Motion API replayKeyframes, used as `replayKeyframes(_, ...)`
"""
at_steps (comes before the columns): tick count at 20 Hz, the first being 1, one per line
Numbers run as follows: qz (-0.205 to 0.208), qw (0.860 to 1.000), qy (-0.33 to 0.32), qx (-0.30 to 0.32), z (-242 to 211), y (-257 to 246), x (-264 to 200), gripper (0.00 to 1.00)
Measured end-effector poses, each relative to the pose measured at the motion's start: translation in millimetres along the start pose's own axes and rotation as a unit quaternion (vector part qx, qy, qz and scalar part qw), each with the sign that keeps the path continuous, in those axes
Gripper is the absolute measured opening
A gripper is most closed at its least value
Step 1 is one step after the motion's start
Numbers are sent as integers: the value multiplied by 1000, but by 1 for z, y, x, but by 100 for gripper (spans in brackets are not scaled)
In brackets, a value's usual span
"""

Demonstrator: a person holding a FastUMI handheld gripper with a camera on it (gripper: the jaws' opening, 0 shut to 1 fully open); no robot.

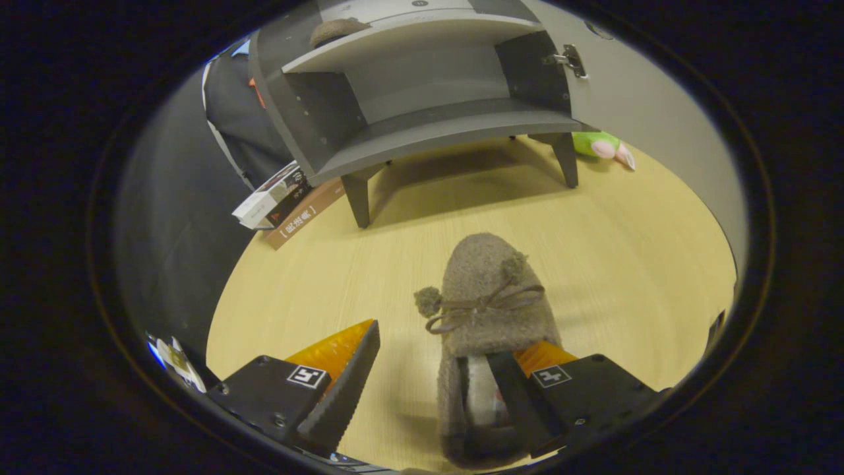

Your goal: Open the shoe cabinet door, grab the shoes and put them into the shoe cabinet, then close the shoe cabinet door.

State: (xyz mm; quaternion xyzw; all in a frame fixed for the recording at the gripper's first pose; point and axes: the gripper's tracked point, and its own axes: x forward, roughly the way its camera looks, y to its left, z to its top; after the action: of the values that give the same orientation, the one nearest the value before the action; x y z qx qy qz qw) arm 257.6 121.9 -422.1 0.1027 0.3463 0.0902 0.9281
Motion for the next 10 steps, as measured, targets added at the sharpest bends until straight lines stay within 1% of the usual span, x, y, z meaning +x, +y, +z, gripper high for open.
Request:
replayKeyframes(1,-4,1000,-1,-1,3,-2,5,97)
replayKeyframes(4,-9,1000,18,3,4,-10,18,89)
replayKeyframes(5,-17,1000,17,2,8,-14,18,81)
replayKeyframes(7,-28,999,23,1,6,-26,18,52)
replayKeyframes(9,-1,999,37,3,5,-19,20,23)
replayKeyframes(10,4,999,42,3,6,-17,18,17)
